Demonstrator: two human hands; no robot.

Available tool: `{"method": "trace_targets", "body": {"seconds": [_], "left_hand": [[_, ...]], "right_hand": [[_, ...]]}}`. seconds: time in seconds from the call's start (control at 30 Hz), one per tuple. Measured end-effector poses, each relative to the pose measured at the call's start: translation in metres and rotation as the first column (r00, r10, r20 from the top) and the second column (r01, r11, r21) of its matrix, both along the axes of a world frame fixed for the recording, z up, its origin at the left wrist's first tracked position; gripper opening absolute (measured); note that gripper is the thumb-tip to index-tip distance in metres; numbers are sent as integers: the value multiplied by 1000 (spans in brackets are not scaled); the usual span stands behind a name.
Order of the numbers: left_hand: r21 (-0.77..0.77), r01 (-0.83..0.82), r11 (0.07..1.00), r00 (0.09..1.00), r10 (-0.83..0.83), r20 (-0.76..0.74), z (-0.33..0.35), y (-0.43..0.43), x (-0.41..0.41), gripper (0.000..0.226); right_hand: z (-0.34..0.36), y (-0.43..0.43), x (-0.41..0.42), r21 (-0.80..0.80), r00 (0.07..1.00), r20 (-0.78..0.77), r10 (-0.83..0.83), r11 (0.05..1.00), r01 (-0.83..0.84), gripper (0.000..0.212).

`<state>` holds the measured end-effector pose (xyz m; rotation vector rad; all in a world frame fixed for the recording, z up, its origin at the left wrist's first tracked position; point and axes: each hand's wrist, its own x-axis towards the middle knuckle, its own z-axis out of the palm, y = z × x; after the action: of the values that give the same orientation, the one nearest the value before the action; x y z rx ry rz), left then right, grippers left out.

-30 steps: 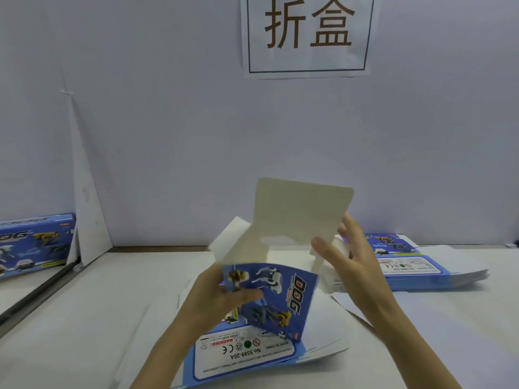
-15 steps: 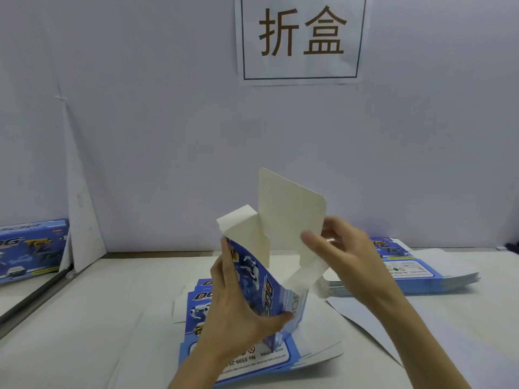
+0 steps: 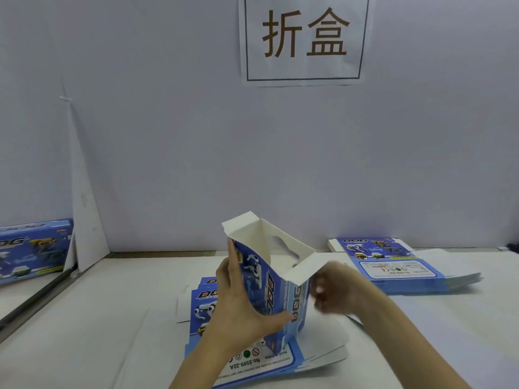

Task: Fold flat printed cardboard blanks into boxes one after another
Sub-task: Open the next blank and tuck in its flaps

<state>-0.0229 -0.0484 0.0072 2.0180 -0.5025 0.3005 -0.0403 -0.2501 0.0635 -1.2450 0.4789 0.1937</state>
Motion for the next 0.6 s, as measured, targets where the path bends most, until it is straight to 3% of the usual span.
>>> {"method": "trace_targets", "body": {"seconds": [0.1, 0.23, 0.3, 0.4, 0.47, 0.6], "left_hand": [[42, 4, 999, 1000, -4, 19, 0, -2, 1, 133], [51, 3, 999, 1000, -3, -6, 3, -1, 1, 134], [62, -9, 998, 1000, 10, -5, 3, 0, 2, 136], [103, -27, 994, 1000, 25, 16, 3, -1, 3, 139], [105, -27, 994, 1000, 27, 7, 3, -1, 3, 139], [90, -32, 995, 999, 33, -6, 3, -2, 3, 142]], "right_hand": [[-9, -3, -6, 51, 994, -68, 85, 995, -81, 26], [22, -13, 5, 45, 986, 136, -99, 995, 94, 19], [38, -15, 10, -59, 942, 308, -130, 986, 155, 12], [59, -9, 11, -320, 839, 543, -30, 916, 241, 23], [67, -4, 10, -444, 777, 629, 16, 828, 342, 27], [68, 2, 13, -546, 662, 738, 129, 691, 474, 32]]}}
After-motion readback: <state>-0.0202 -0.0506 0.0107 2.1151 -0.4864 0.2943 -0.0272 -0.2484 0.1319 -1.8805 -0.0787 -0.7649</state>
